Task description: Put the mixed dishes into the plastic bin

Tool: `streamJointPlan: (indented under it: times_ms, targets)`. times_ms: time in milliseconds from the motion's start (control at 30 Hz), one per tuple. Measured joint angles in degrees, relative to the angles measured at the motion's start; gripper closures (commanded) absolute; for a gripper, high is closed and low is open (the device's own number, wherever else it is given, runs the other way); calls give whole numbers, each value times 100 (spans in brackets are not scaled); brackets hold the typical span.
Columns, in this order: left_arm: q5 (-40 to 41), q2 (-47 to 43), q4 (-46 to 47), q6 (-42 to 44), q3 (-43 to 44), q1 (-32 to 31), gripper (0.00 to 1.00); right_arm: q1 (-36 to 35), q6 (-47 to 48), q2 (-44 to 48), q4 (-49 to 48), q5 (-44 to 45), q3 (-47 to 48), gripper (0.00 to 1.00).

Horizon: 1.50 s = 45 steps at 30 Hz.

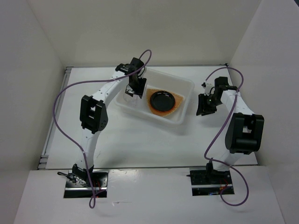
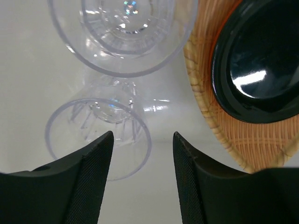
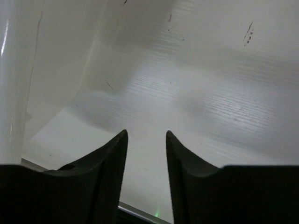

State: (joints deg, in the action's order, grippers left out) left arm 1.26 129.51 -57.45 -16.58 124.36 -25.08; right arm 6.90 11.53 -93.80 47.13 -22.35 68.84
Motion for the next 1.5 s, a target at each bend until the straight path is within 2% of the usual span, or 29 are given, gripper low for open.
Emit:
streamJointPlan:
  times_ms: [33, 67, 200, 267, 333, 400, 433, 467, 567, 700, 800, 967, 1167, 1500]
  targets:
    - [68, 0, 0, -11, 26, -7, 39, 0, -20, 2, 0, 59, 0, 74]
    - [186, -13, 2, -22, 63, -26, 39, 0, -50, 2, 11, 166, 15, 100]
    - [905, -457, 221, -179, 76, -9, 32, 0, -92, 2, 116, 682, 363, 100]
    - [1185, -903, 398, -323, 28, 52, 32, 0, 13, 2, 256, 839, 828, 100]
    - [1491, -1534, 584, -525, -111, 293, 41, 0, 149, 2, 297, 935, 1497, 100]
    - [1676, -2013, 702, -748, -271, 680, 59, -2, 273, -4, 291, 986, 2135, 100]
    - [1722, -2188, 741, -828, -374, 944, 76, -24, 332, -11, 278, 1005, 2389, 100]
    - [1759, -2332, 815, -887, -542, 1237, 84, -59, 387, -24, 221, 1128, 2627, 100]
    - [1788, -2494, 1211, -1003, -1464, 1987, 100, -326, 461, -160, 72, 1589, 2914, 100]
    - [1300, -2063, 1467, -905, -2920, 2553, 100, -787, 387, -728, -4, 2109, 2776, 100]
    - [680, -1687, 1517, -745, -3373, 2559, 100, -1023, 284, -1014, 11, 2487, 2500, 100]
    - [-83, -1462, 1620, -605, -3375, 2417, 100, -1296, 125, -1191, 2, 3088, 2371, 100]
    - [-597, -1453, 1755, -581, -3344, 2249, 100, -1707, 103, -1263, -168, 3574, 2371, 100]
    - [-994, -1316, 1851, -411, -3136, 1766, 100, -2107, 341, -1694, -623, 4295, 2371, 100]
